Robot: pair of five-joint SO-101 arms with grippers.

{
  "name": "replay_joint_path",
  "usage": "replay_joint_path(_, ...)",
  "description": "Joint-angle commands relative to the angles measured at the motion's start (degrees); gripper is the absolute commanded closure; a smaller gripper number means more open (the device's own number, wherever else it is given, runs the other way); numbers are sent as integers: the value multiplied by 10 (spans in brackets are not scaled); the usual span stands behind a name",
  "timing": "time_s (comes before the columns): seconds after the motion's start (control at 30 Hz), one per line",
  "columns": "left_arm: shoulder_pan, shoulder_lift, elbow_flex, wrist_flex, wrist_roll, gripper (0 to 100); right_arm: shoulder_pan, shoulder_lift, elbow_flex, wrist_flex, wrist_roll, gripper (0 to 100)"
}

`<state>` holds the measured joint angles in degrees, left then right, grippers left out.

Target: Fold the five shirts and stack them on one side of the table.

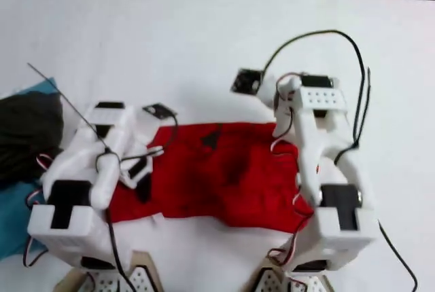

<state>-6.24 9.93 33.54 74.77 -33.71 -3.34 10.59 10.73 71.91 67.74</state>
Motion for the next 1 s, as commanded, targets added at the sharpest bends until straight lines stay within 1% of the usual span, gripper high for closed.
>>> replay_joint_path(0.0,4,2,-5,-1,3,785,5,4,-86,38,-36,829)
replay_joint_path(0.07,4,2,-6,-1,3,785,5,-6,-124,79,-43,819)
replay_joint_path(0.2,4,2,-9,-1,3,785,-2,-42,-137,177,-46,858)
replay_joint_path(0.27,5,2,-9,-1,2,785,-14,-65,-108,221,-46,887)
replay_joint_path(0.33,6,2,-9,-2,1,785,-21,-99,-44,233,-46,914)
replay_joint_path(0.4,7,2,-10,-4,1,785,-29,-141,42,204,-44,933)
replay_joint_path(0.53,8,2,-10,-4,0,785,-51,-213,199,70,-47,937)
replay_joint_path(0.6,8,2,-10,-4,0,785,-74,-223,245,9,-73,937)
replay_joint_path(0.67,8,3,-10,-4,0,785,-102,-217,265,-32,-116,937)
replay_joint_path(0.77,8,3,-10,-4,0,785,-148,-196,264,-67,-157,937)
replay_joint_path(0.87,8,3,-9,-2,0,785,-186,-175,244,-90,-186,937)
replay_joint_path(0.97,7,3,-7,-1,1,785,-194,-147,222,-109,-196,937)
